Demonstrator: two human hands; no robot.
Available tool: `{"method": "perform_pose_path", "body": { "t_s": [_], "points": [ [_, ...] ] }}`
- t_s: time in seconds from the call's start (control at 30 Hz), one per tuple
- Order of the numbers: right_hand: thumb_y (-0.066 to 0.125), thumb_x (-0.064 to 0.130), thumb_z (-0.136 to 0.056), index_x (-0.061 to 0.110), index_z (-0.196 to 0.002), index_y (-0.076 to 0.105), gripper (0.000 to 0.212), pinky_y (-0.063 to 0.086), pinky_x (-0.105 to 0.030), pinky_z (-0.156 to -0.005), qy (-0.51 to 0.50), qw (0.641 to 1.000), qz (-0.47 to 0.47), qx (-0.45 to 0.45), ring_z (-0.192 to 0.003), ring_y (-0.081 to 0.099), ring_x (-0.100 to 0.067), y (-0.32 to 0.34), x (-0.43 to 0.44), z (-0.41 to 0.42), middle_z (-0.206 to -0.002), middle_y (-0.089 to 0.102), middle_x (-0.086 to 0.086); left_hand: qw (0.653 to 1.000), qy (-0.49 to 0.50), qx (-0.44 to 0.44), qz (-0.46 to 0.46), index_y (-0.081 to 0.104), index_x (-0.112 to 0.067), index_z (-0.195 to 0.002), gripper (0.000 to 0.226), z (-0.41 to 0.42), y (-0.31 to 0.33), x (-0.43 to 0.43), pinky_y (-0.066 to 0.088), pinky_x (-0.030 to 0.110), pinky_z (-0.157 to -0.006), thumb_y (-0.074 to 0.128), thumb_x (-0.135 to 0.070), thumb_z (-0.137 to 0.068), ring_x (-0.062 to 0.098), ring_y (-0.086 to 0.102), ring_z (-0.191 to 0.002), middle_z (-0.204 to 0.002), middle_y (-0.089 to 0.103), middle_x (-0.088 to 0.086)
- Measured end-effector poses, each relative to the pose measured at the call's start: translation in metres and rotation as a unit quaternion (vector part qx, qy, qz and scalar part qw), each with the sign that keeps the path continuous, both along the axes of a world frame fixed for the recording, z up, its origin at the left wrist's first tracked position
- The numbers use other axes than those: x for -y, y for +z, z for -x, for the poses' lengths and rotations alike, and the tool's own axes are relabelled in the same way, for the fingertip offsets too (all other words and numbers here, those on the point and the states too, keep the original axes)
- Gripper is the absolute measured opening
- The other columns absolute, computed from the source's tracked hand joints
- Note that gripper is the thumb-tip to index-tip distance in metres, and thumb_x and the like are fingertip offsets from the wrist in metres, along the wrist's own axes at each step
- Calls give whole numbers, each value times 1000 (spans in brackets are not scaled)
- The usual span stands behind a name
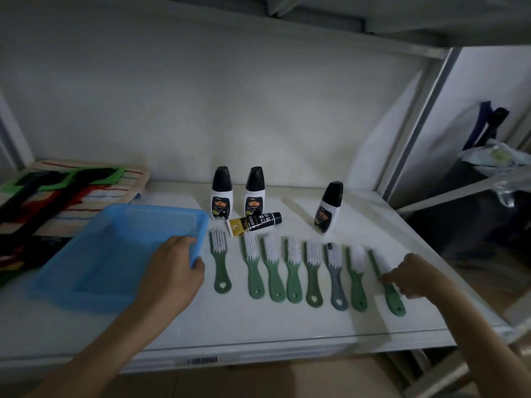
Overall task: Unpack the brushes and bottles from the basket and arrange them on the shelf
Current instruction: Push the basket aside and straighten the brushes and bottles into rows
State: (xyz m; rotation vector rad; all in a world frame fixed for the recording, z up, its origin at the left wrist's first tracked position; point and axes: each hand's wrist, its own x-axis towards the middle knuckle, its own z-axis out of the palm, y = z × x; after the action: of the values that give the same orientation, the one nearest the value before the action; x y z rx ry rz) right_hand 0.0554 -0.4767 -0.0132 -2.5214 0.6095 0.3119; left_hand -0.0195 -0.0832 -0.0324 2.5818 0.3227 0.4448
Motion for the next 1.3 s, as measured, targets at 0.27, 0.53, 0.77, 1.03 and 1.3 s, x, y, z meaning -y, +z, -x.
{"method": "perform_pose_path", "body": {
  "t_s": [0.27, 0.53, 0.77, 1.03, 1.3],
  "points": [
    [76, 22, -81, 8, -79, 44, 35, 48, -27, -45, 13, 1000, 24, -9, -55, 59, -21, -6, 2, 0, -73, 62, -13, 925, -374, 47, -45, 53, -24, -129, 32, 13, 3, 104, 45, 22, -94, 46, -21, -98, 2, 54, -105, -127, 52, -13],
    [73, 5, -77, 1, -66, 50, 25, 42, -26, -44, -9, 1000, -24, -4, -40, 47, -19, -15, 14, -14, -47, 51, -12, 843, -480, 126, -208, 70, -11, -117, 36, -27, -46, 204, 12, 28, -111, 58, -23, -85, 12, 65, -111, -121, 69, 1],
    [75, 13, -75, 5, -72, 48, 28, 48, -26, -42, -17, 999, 14, 22, -54, 59, -22, -16, 32, -19, -70, 59, -13, 824, -489, 105, -268, 78, -12, -101, 27, -50, -69, 241, 14, 36, -115, 67, -21, -79, 11, 68, -102, -107, 75, 1],
    [73, 20, -73, 4, -99, 50, 38, 57, -46, -80, -50, 996, 45, 55, -92, 63, -36, -22, 57, -17, -99, 57, -16, 880, -439, 124, -132, 73, -8, -103, 24, -55, -79, 291, 25, 21, -113, 54, -13, -89, 16, 67, -100, -106, 74, 5],
    [70, 20, -81, -6, -120, 51, 50, 50, -44, -88, -85, 989, 74, 97, -110, 55, -38, -28, 63, -19, -120, 56, -24, 895, -437, 81, -44, 73, -6, -97, 24, -62, -82, 313, 52, 33, -89, 51, -12, -90, 22, 60, -105, -101, 72, 8]
  ]
}}
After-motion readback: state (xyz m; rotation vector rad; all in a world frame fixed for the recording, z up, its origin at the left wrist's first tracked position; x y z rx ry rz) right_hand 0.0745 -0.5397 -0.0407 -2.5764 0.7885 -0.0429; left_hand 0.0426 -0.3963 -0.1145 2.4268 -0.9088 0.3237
